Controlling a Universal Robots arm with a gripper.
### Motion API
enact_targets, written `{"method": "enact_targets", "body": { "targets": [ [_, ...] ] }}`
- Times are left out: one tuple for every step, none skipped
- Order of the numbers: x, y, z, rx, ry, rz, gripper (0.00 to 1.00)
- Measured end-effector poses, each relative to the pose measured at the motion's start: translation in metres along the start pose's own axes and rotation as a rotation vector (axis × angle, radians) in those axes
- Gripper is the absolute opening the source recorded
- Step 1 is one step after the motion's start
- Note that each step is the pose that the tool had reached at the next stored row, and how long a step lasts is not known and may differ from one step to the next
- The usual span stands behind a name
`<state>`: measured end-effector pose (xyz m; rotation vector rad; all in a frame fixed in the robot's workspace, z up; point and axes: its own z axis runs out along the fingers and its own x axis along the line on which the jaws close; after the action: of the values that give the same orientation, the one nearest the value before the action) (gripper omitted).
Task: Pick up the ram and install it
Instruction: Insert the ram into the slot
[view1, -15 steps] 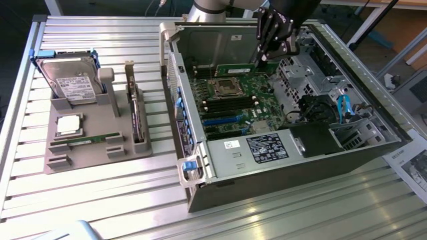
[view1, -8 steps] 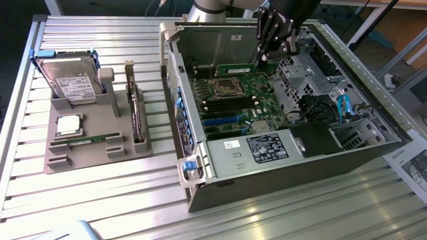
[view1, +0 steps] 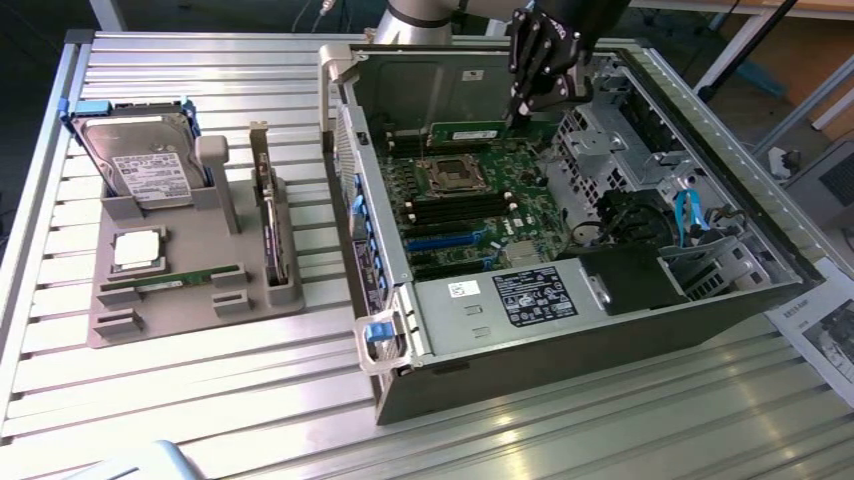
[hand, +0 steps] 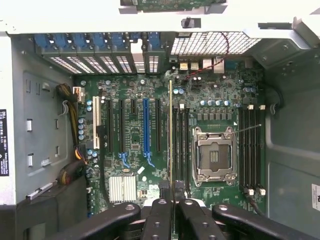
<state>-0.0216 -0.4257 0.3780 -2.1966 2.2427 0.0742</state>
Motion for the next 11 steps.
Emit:
{"method": "enact_targets", "body": {
  "targets": [
    [-0.002,0.0,0.0004,0.0,0.0,0.0,0.12],
    [-0.004,0.0001,0.0008,0.0001,0.0,0.0,0.12],
    [-0.007,0.0001,0.0015,0.0,0.0002,0.0,0.12],
    [-0.01,0.0001,0.0022,0.0,0.0002,0.0,0.12],
    [-0.012,0.0002,0.0027,0.0,0.0001,0.0,0.12],
    [-0.014,0.0002,0.0032,0.0,0.0001,0.0,0.12],
    [-0.017,0.0002,0.0037,0.0,0.0001,0.0,0.12],
    [-0.019,0.0003,0.0041,0.0,0.0003,0.0,0.12],
    [-0.021,0.0003,0.0046,0.0,0.0003,0.0,0.12],
    [-0.023,0.0003,0.005,0.0,0.0002,0.0,0.12],
    [-0.025,0.0003,0.0055,0.0,0.0001,0.0,0.12]
  ]
}}
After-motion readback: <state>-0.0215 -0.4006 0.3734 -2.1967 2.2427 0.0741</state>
